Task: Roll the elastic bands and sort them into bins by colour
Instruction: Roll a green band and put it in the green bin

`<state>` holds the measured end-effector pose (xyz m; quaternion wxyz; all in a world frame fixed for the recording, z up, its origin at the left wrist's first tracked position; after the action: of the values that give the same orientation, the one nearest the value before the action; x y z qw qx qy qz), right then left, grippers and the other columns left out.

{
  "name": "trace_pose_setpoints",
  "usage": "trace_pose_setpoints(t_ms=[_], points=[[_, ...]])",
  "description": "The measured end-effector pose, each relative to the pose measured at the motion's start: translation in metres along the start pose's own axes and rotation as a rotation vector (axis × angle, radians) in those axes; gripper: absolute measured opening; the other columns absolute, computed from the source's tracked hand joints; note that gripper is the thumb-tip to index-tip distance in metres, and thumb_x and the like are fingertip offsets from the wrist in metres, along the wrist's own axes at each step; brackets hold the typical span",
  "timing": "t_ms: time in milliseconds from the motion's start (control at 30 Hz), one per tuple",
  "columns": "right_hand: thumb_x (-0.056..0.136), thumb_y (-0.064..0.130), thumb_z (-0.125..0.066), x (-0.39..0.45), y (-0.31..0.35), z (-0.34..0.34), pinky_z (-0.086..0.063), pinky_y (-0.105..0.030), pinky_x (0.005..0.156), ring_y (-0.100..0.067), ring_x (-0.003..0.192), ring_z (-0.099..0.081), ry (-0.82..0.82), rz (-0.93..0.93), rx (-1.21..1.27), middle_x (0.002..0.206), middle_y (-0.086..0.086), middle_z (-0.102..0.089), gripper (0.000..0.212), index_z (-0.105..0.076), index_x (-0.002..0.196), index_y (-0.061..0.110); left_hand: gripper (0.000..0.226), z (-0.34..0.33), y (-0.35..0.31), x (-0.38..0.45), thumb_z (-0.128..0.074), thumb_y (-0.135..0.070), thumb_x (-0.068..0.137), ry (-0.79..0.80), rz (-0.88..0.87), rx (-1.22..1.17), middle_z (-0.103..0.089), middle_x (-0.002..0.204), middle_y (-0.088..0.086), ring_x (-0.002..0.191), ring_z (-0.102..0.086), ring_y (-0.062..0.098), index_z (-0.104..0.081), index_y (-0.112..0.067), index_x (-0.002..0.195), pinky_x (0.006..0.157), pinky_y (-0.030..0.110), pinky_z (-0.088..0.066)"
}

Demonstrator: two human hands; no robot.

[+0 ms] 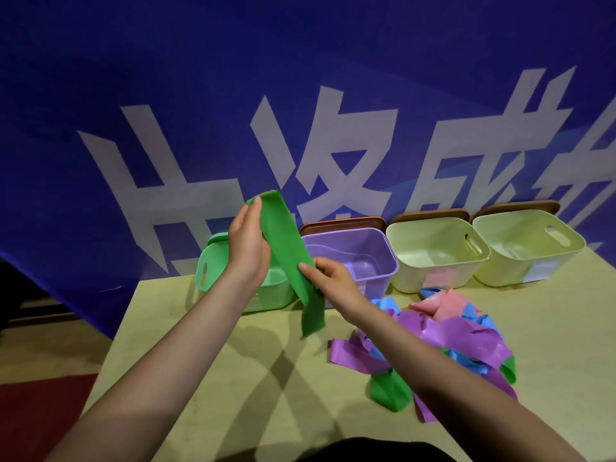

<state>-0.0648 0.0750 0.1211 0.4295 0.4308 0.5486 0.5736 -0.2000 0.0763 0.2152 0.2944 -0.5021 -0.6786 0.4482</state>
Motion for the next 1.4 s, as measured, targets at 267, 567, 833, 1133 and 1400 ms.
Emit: trace_pose_setpoints(t_ms=[267,567,833,1133,1400], points=[[0.094,0.023,-0.060,-0.008,-0.019,0.016,-0.032,-0.030,0.062,-0.019,0.070,-0.041,-0.015,-0.037,-0.057,0.073,-0.011,-0.048,0.027,-0.060,0.080,0.000,0.019,0.018,-0.004,0.023,-0.044,-0.025,0.101,-0.002,0.023,-0.072,-0.063,0.094,0.010,0.086,-0.063,0.022,-0.057,-0.012,0.102,0.087,0.041,-0.052],[0.091,0.020,-0.064,-0.022,-0.037,0.024,-0.029,-0.028,0.057,-0.017,0.064,-0.038,0.020,-0.074,-0.101,0.064,-0.007,-0.043,0.028,-0.056,0.067,0.009,0.032,0.052,-0.013,0.043,-0.045,-0.027,0.101,-0.171,0.008,-0.162,-0.063,0.094,0.004,0.080,-0.064,0.017,-0.048,-0.011,0.129,0.077,0.035,-0.057],[0.088,0.012,-0.067,-0.037,-0.062,0.024,-0.034,-0.018,0.058,-0.006,0.059,-0.041,0.212,-0.117,-0.133,0.061,0.006,-0.047,0.016,-0.058,0.076,0.015,0.021,0.044,-0.016,0.029,-0.038,-0.030,0.103,-0.121,-0.029,-0.165,-0.064,0.091,0.004,0.076,-0.066,0.015,-0.054,-0.016,0.104,0.072,0.030,-0.055],[0.090,0.004,-0.063,-0.040,-0.085,0.033,-0.042,-0.018,0.065,0.002,0.060,-0.051,0.246,-0.220,-0.205,0.061,0.015,-0.059,0.015,-0.059,0.081,0.016,0.022,0.005,-0.013,-0.010,-0.041,-0.027,0.102,0.006,-0.009,-0.087,-0.068,0.076,0.002,0.069,-0.068,0.015,-0.059,-0.014,0.100,0.067,0.028,-0.055],[0.090,0.014,-0.064,-0.026,-0.001,0.044,-0.050,-0.028,0.085,-0.007,0.095,-0.061,0.012,0.078,-0.274,0.102,0.009,-0.068,0.016,-0.066,0.101,0.026,0.021,-0.016,0.005,-0.043,-0.048,-0.025,0.099,0.086,-0.053,0.094,-0.066,0.085,0.006,0.082,-0.061,0.025,-0.068,-0.021,0.091,0.077,0.040,-0.052]])
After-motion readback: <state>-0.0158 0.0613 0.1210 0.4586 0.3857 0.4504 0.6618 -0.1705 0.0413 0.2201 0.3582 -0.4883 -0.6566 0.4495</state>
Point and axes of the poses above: each hand's wrist, its own x-axis towards the middle knuckle, its own z-axis out of the back of the hand, y = z × x, the point moved 6 cm from there along x, towards the middle knuckle
